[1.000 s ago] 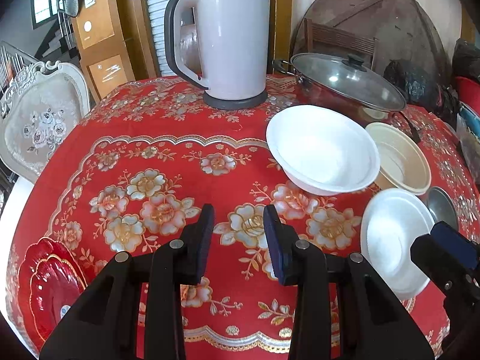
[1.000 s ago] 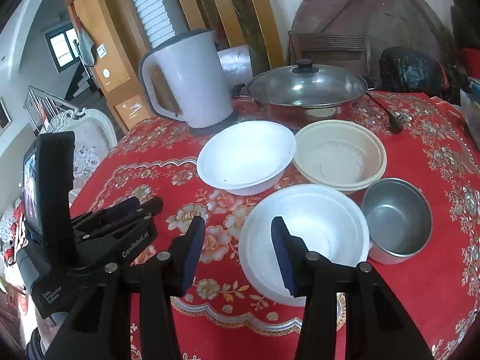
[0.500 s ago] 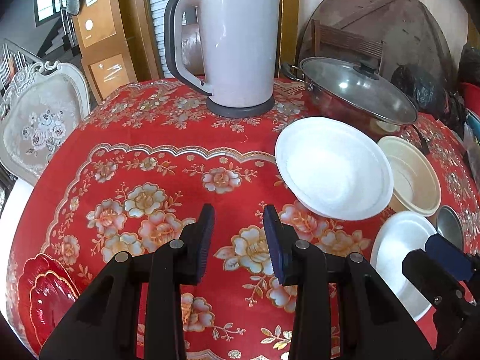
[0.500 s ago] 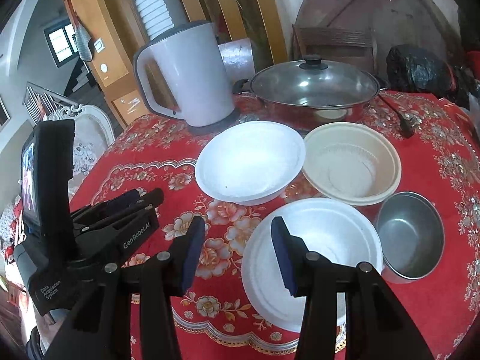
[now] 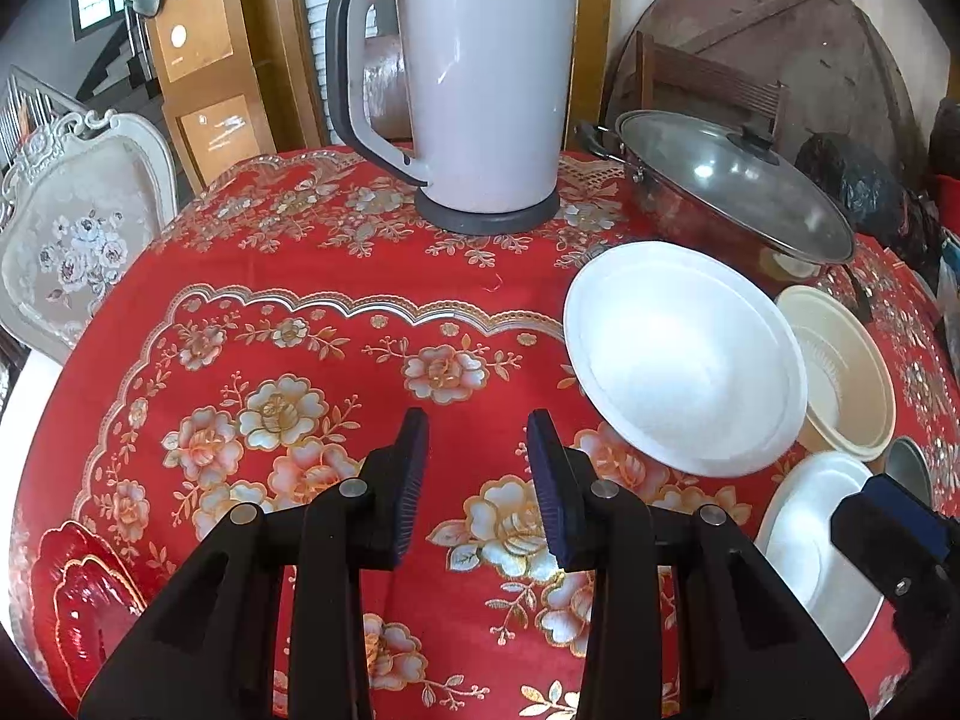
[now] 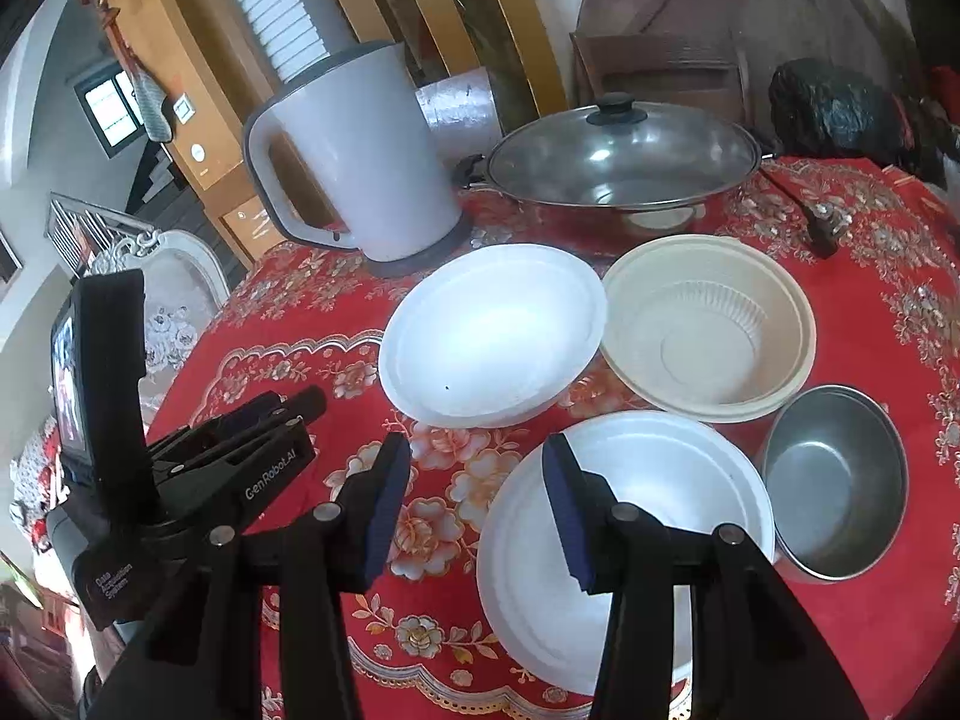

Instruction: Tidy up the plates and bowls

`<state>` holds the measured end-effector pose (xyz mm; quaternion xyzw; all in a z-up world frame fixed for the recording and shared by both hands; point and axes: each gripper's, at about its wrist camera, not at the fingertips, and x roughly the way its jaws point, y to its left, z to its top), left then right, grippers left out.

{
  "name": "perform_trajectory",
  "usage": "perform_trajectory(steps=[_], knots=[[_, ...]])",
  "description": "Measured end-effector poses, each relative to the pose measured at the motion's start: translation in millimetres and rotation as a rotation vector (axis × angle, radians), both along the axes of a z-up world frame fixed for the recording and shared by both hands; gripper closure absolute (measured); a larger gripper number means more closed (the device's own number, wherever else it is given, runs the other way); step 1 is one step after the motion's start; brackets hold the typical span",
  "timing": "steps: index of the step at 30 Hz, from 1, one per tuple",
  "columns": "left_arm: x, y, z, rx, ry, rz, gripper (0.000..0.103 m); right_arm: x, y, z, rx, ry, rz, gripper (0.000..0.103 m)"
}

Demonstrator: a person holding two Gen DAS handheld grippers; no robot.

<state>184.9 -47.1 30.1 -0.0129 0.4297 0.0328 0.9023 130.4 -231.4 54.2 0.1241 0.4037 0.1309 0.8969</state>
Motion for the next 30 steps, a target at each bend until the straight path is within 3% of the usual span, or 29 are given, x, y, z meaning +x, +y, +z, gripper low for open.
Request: perform_trajectory(steps=[10,18,23,27,30], knots=[[33.1,11.1,9.9,-0.110,0.070,0.003,0.069,28.2,-19.6,-0.7,0.119,0.078,-0.018,0.057],[66.4,10.5,-8.3,-0.228,0.237,-0.039,0.070,37.4,-26.6,-16.4,0.176,0.152,-0.040,0.057],[70.9,18.5,-1.9,-0.260,0.185,-0.030,0.070,37.7,-29.0,-15.2,0.165,0.149,-0.048,0.057],[77.7,22.3,-0.5,-0.340,0.198,-0.062,0.070,40.2,-29.0,-15.0,0.171,0.146,-0.052,0.057],[81.3,17.8,3.1,-0.325,0.187,-0.082,0.070,42.7,-27.3,-14.7,0.168,0.145,-0.050,0.057]])
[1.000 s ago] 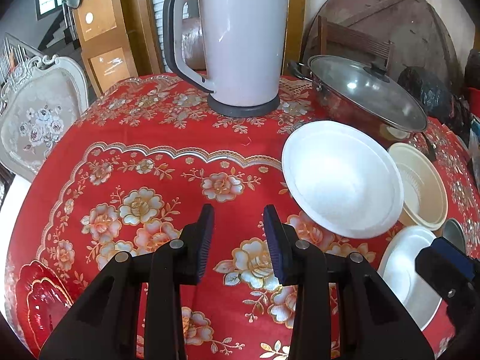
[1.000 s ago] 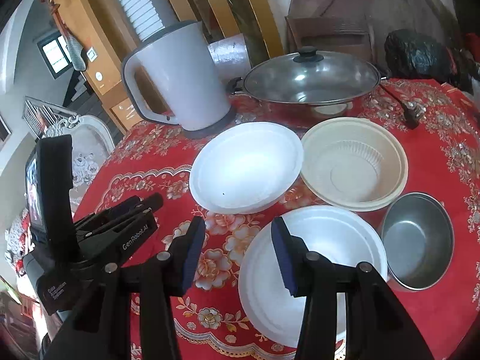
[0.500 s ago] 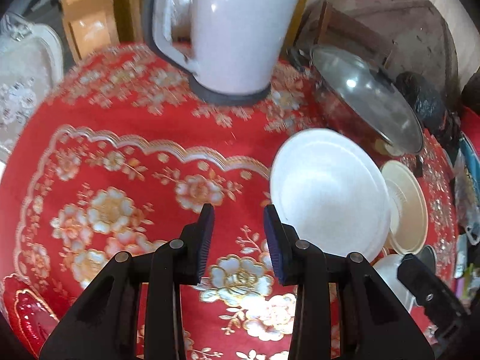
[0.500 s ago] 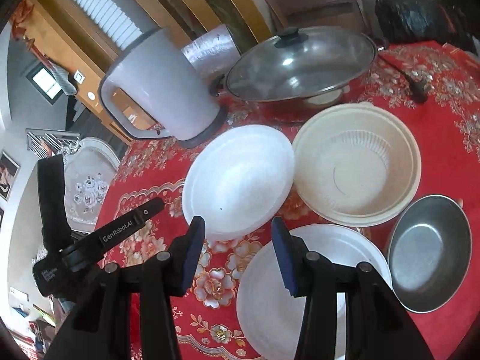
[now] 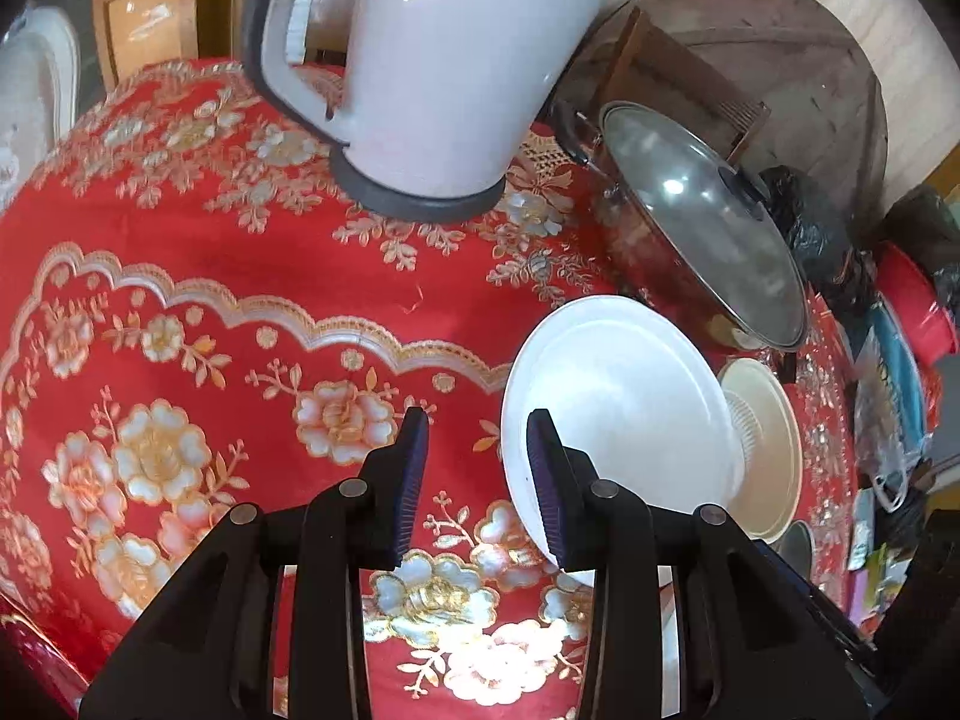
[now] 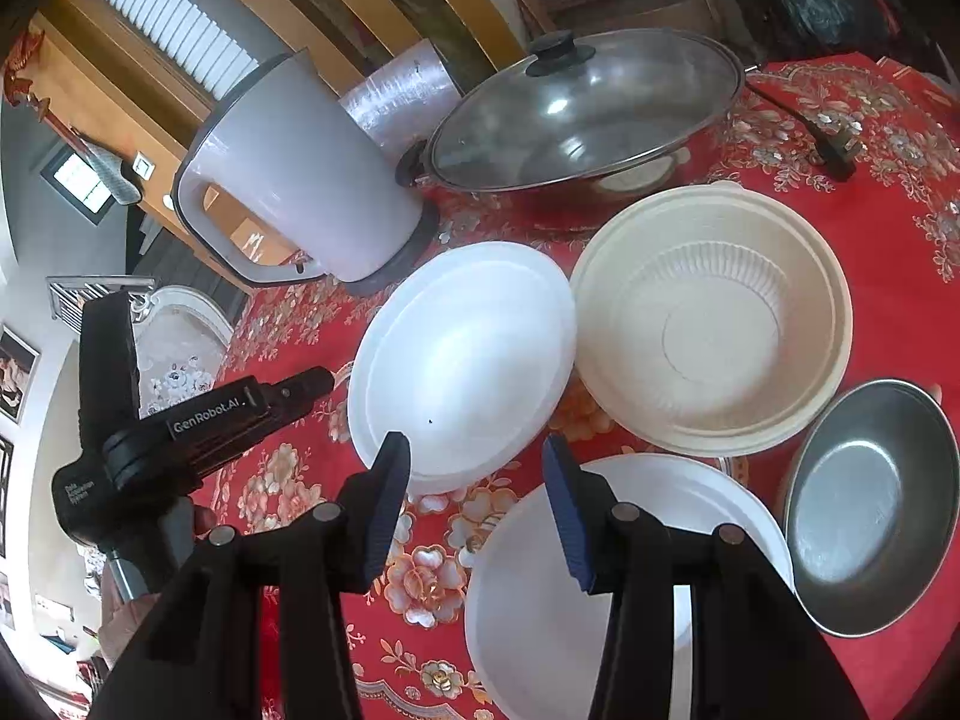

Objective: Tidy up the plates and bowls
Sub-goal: 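Tilt the white shallow bowl up and clamp its rim with both grippers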

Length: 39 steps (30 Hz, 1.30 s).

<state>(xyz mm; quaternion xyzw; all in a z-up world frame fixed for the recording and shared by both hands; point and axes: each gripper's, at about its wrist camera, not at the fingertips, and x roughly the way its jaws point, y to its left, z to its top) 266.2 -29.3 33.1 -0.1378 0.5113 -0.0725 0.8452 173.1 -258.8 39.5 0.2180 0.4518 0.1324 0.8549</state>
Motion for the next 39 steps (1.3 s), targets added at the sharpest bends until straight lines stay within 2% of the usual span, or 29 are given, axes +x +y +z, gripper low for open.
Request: perform_trajectory(steps=[5,8,28,39], knots=[[8.2,-4.8,-2.7,-0.025,0.015,-0.013,0.070,8.3,0.0,-3.4,-0.006,0.011,-0.010,0.057],[10.2,-11.1,-5.0,0.017,0.012,-0.016,0.070,10.7,-0.9,-5.7,-0.005,0.016,-0.014,0.057],[17.8,-35.0,-15.6,0.125,-0.033,-0.046,0.069,18.9,0.0,-16.0,0.013,0.040,-0.043,0.056],[21.3,-37.5,-20.8,0.087,-0.022,-0.038,0.069,25.1,2.4,-22.3,0.010,0.059,-0.045,0.054]])
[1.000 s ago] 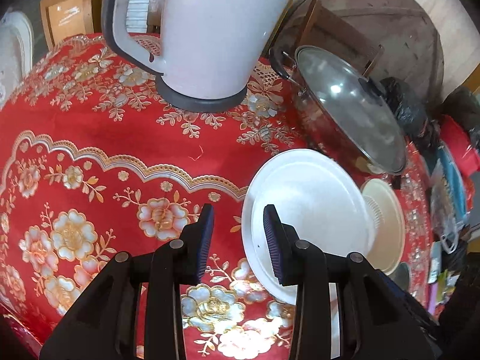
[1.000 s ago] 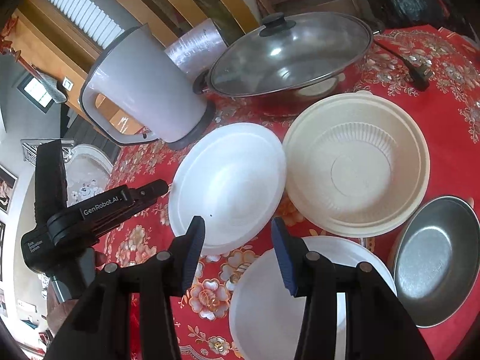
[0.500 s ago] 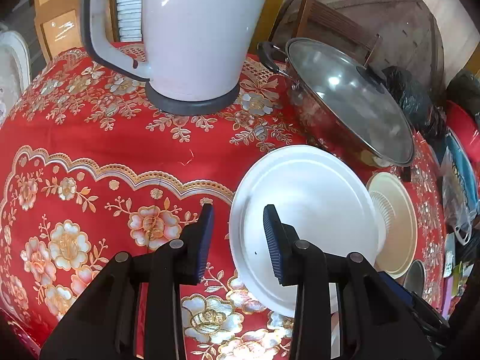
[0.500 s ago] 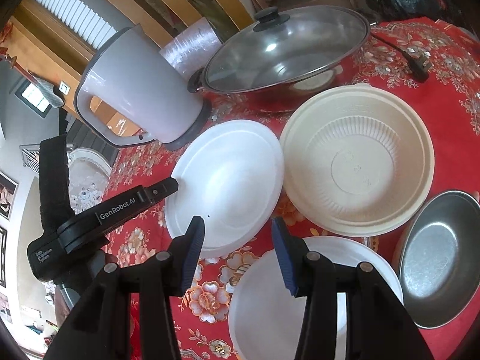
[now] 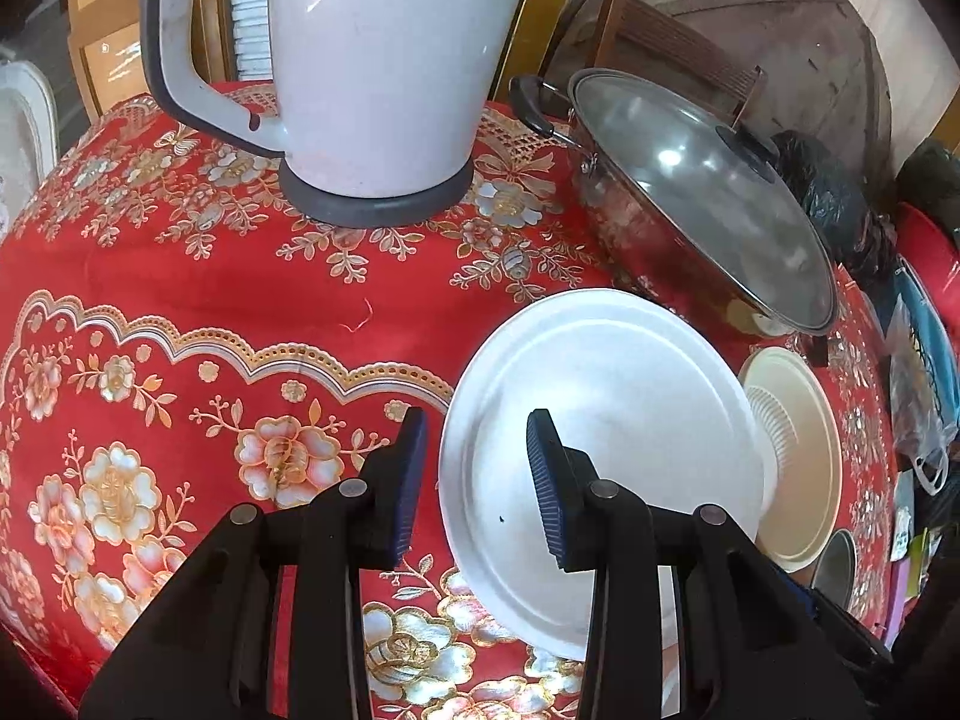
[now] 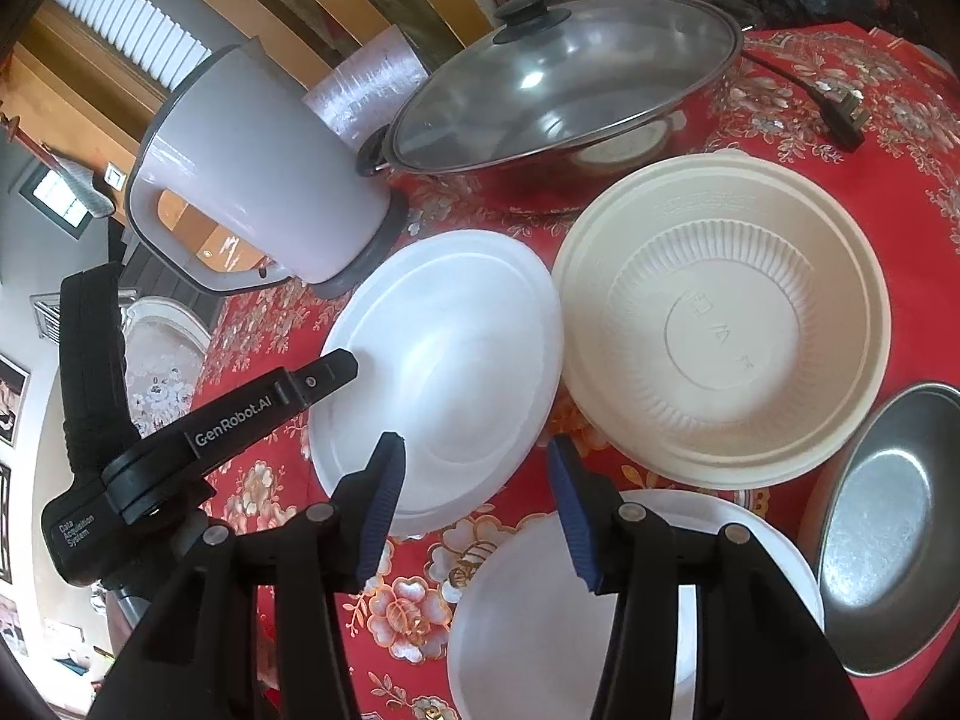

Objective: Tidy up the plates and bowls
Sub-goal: 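Tilt the white shallow bowl up and clamp its rim with both grippers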

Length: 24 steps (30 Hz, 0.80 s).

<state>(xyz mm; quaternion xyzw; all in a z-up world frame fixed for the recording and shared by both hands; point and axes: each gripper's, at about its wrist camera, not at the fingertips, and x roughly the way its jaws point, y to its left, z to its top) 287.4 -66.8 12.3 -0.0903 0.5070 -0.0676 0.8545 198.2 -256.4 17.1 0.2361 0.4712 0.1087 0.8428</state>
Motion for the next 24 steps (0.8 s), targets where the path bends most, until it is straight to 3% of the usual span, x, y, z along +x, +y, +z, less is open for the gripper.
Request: perform_trajectory(steps=[24], knots=[[2.7,-14.6,-11.8,0.060,0.008,-0.045,0.069,9.6,2.1,-9.1,-0.026,0.002,-0.005,0.057]])
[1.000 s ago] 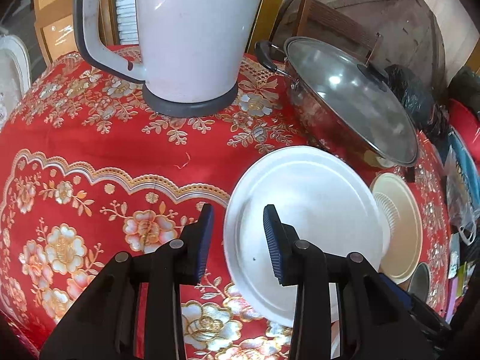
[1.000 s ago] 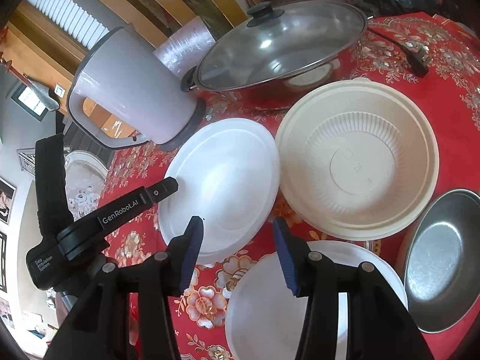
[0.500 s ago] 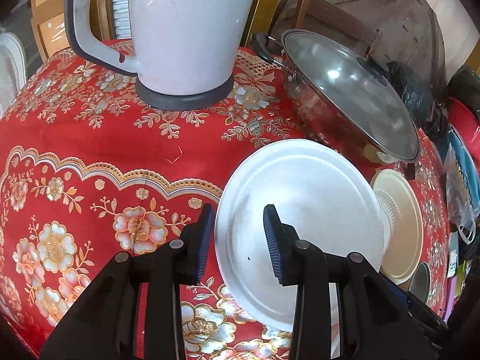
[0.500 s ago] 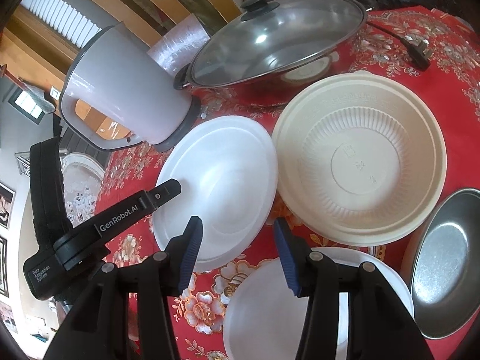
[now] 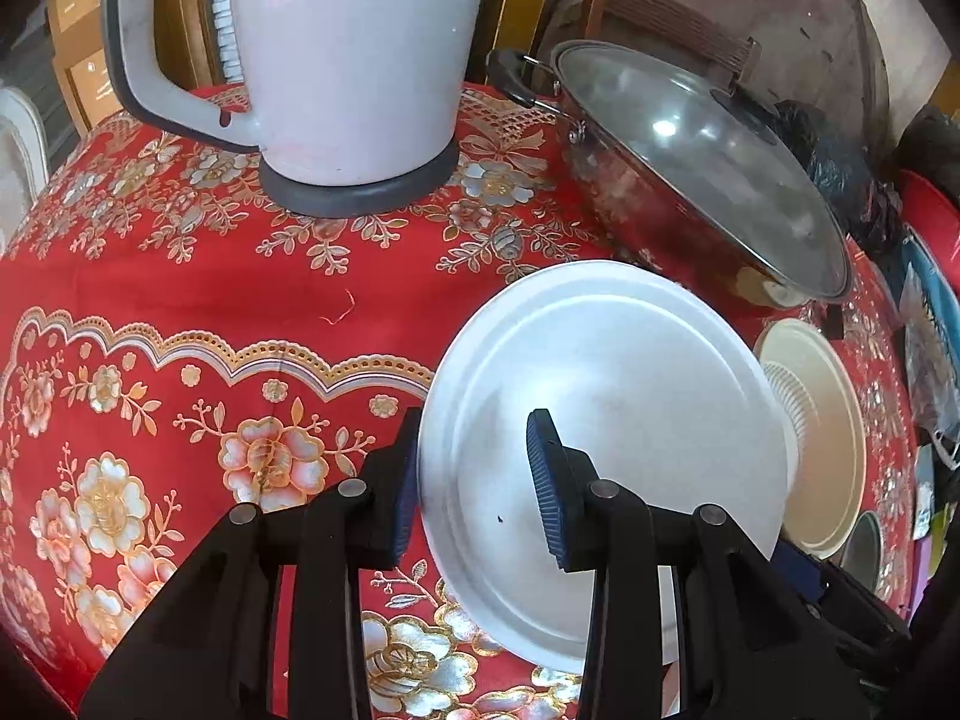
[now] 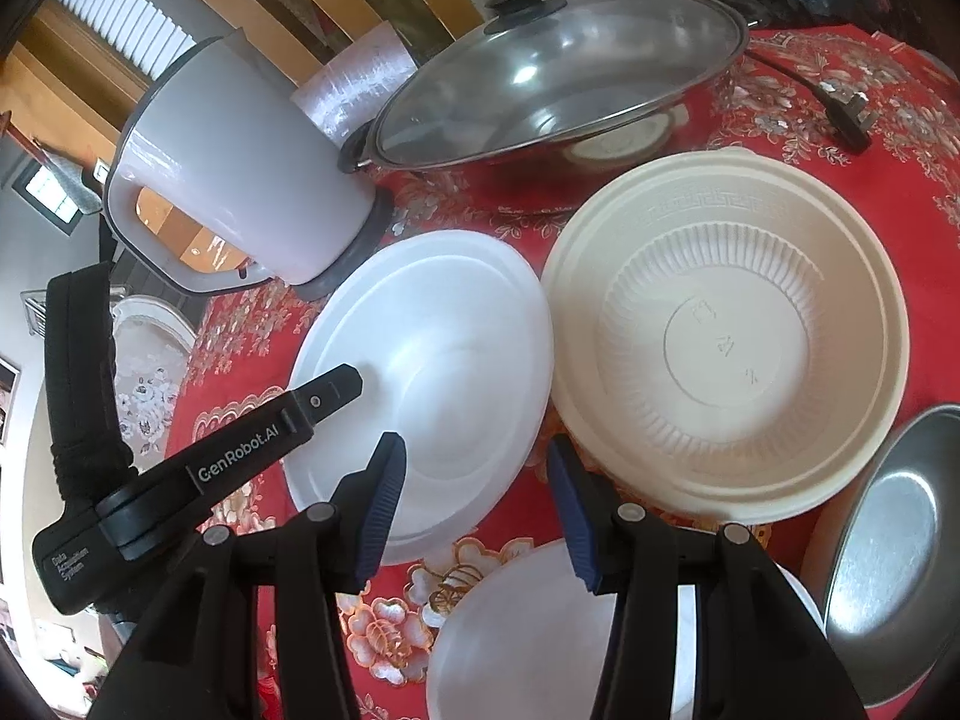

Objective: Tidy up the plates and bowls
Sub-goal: 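Tilt the white shallow bowl up and clamp its rim with both grippers, then carry the white bowl with both grippers and lower it onto the red dishes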

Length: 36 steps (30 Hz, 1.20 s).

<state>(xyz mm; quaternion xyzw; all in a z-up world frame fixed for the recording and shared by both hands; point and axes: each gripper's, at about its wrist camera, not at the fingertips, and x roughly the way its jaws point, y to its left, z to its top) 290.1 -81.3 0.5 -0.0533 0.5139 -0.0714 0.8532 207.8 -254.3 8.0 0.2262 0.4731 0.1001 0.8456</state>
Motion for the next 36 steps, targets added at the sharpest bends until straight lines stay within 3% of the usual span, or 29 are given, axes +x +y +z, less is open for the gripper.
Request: perform_trajectory(steps=[2,4,6,10,17,26,36], knots=[[-0.4,-3.6,-0.8,0.031,-0.002,-0.014,0.069,0.9,-0.2,-0.9,-0.007,-0.004,-0.007,0.070],[-1.1,-5.5,-2.4,0.068,-0.006,-0.017,0.069,1.1,-0.9,-1.2,-0.012,-0.012,-0.010,0.074],[-1.5,-3.2,-5.1,0.076,-0.006,-0.017,0.069,1.1,-3.7,-1.5,-0.009,-0.026,-0.019,0.087],[-6.6,4.8,-6.1,0.059,-0.021,-0.021,0.078,-1.8,-8.5,-0.1,0.005,-0.042,-0.019,0.089],[-35.0,24.7,19.4,0.004,-0.034,0.028,0.079,-29.1,0.5,23.7,0.019,-0.092,0.025,0.092],[-123.5,79.3,57.2,-0.016,-0.065,0.103,0.079,-84.9,35.1,46.8,0.076,-0.127,0.136,0.092],[-232.7,164.8,67.1,0.001,-0.092,0.205,0.079,-138.8,115.1,49.8,0.139,-0.125,0.331,0.092]])
